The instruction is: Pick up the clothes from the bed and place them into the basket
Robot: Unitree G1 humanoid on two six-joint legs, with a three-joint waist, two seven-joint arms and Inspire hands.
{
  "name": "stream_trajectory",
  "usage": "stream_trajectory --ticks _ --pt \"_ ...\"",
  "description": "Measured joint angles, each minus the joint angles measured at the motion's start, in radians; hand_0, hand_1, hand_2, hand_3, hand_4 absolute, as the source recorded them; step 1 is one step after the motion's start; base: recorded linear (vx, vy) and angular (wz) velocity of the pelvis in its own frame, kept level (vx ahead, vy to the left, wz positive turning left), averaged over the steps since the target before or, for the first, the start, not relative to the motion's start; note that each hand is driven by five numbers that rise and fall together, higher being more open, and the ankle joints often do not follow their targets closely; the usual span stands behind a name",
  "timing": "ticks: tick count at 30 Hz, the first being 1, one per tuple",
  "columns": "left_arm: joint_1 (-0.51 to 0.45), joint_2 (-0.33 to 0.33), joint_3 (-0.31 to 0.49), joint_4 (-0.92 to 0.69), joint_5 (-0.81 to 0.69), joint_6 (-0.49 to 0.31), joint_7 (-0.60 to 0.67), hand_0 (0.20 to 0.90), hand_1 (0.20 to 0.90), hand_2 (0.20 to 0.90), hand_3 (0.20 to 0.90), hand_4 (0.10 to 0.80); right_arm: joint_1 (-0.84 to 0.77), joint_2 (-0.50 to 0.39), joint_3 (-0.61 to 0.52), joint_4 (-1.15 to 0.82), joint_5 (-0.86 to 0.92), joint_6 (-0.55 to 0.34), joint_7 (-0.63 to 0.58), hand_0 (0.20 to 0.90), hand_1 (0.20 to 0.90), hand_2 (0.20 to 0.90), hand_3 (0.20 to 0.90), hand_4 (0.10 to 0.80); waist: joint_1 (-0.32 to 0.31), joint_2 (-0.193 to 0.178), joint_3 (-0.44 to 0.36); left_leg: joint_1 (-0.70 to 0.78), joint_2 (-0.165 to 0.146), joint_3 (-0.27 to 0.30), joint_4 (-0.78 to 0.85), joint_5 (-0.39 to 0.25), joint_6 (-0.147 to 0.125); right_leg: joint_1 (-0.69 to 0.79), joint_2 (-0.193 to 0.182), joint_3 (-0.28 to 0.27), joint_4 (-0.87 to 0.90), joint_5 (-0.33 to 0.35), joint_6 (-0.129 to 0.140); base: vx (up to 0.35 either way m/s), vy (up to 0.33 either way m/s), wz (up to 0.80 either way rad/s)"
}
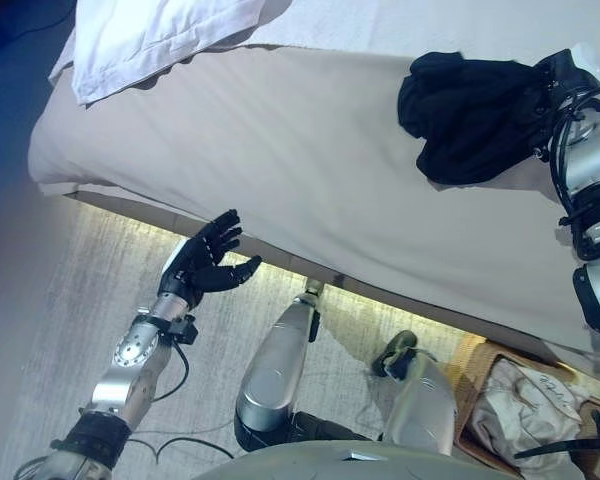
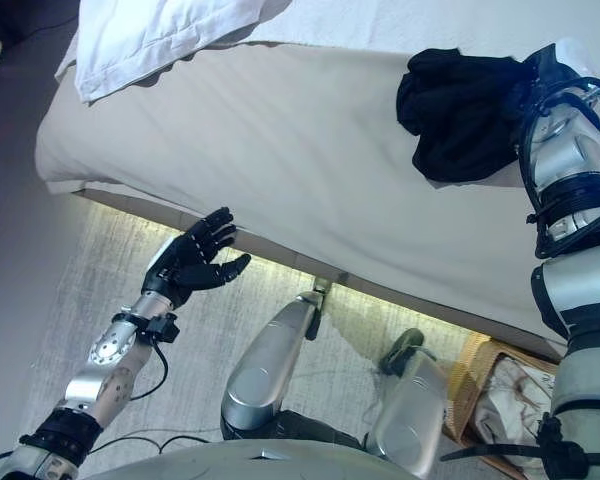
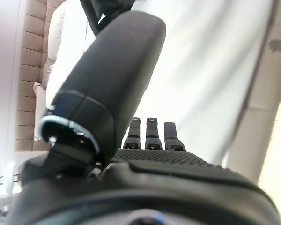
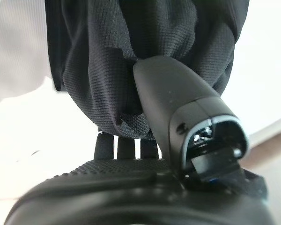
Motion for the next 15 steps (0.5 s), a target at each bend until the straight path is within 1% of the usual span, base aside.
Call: stream_trajectory --ticks 1,3,5,7,9,10,11,12,14,15 --pt "-0.006 0.001 0.004 0.001 0.009 0.008 0.006 0.9 0.9 0.9 0.9 0.8 -0.001 -0.014 -0.014 -0.001 0.002 -0.004 -0.001 0.3 0.3 0.3 0.2 0.1 -0.005 -0.002 -0.005 0.01 -0.001 0.005 -0.015 0.028 0.004 0.009 0.01 0.005 -0.025 0.024 0.002 -0.046 -0.006 -0.17" --pt "-0.019 0.0 0.022 0.003 0.014 0.033 0.012 0.9 0.9 0.9 0.9 0.8 0.003 -0.035 -0.048 -0.011 0.034 -0.008 0.001 0.3 0.3 0.3 0.2 0.1 -0.019 -0.004 -0.006 0.051 0.01 0.023 -0.053 0.031 0.007 0.051 0.024 0.002 -0.076 0.044 0.005 0.035 -0.03 -0.16" --pt "-0.012 0.0 0.034 0.005 0.016 0.051 0.017 0.9 0.9 0.9 0.9 0.8 0.024 -0.041 -0.092 -0.017 0.055 -0.011 0.011 0.3 0.3 0.3 0.2 0.1 -0.029 -0.005 -0.007 0.107 0.014 0.032 -0.085 0.033 0.007 0.114 0.043 0.005 -0.138 0.068 0.016 0.02 -0.01 -0.19" --pt "-0.014 0.001 0.041 0.005 0.022 0.059 0.021 0.9 0.9 0.9 0.9 0.8 0.046 -0.072 -0.121 -0.045 0.074 -0.018 0.016 0.3 0.3 0.3 0.2 0.1 -0.045 -0.019 -0.029 0.129 0.015 0.04 -0.106 0.031 0.008 0.144 0.053 0.005 -0.187 0.076 0.022 0.03 -0.003 -0.14" --pt "-0.028 0.001 0.041 0.007 0.048 0.078 0.022 0.9 0.9 0.9 0.9 0.8 0.056 -0.098 -0.156 -0.063 0.077 -0.031 0.019 0.3 0.3 0.3 0.2 0.1 -0.057 -0.027 -0.031 0.162 0.018 0.054 -0.119 0.031 0.008 0.176 0.063 0.013 -0.216 0.103 0.025 0.035 -0.001 -0.18" --pt "-0.03 0.002 0.04 0.012 0.055 0.085 0.022 0.9 0.9 0.9 0.9 0.8 0.072 -0.104 -0.167 -0.069 0.083 -0.035 0.019 0.3 0.3 0.3 0.2 0.1 -0.069 -0.036 -0.036 0.193 0.016 0.057 -0.126 0.03 0.009 0.208 0.063 0.014 -0.238 0.11 0.027 0.043 0.005 -0.18" --pt "-0.026 0.002 0.041 0.014 0.055 0.086 0.023 0.9 0.9 0.9 0.9 0.8 0.091 -0.109 -0.175 -0.078 0.088 -0.04 0.02 0.3 0.3 0.3 0.2 0.1 -0.075 -0.048 -0.057 0.201 0.015 0.067 -0.134 0.027 0.014 0.22 0.065 0.016 -0.26 0.11 0.027 0.055 0.01 -0.19" --pt "-0.026 0.001 0.044 0.018 0.056 0.086 0.025 0.9 0.9 0.9 0.9 0.8 0.102 -0.114 -0.186 -0.087 0.094 -0.045 0.023 0.3 0.3 0.3 0.2 0.1 -0.079 -0.057 -0.07 0.214 0.015 0.081 -0.148 0.024 0.014 0.232 0.07 0.023 -0.28 0.116 0.036 0.041 0.004 -0.26" --pt "-0.044 0.0 0.046 0.042 0.061 0.098 0.027 0.9 0.9 0.9 0.9 0.8 0.107 -0.125 -0.197 -0.101 0.096 -0.047 0.025 0.3 0.3 0.3 0.2 0.1 -0.101 -0.071 -0.079 0.246 0.03 0.1 -0.166 0.024 0.015 0.262 0.086 0.035 -0.328 0.151 0.038 0.036 0.004 -0.32" --pt "-0.05 0.0 0.047 0.051 0.076 0.107 0.03 0.9 0.9 0.9 0.9 0.8 0.108 -0.129 -0.206 -0.107 0.096 -0.047 0.028 0.3 0.3 0.3 0.2 0.1 -0.111 -0.076 -0.081 0.264 0.032 0.108 -0.18 0.024 0.015 0.282 0.093 0.038 -0.354 0.165 0.042 0.031 0.009 -0.24"
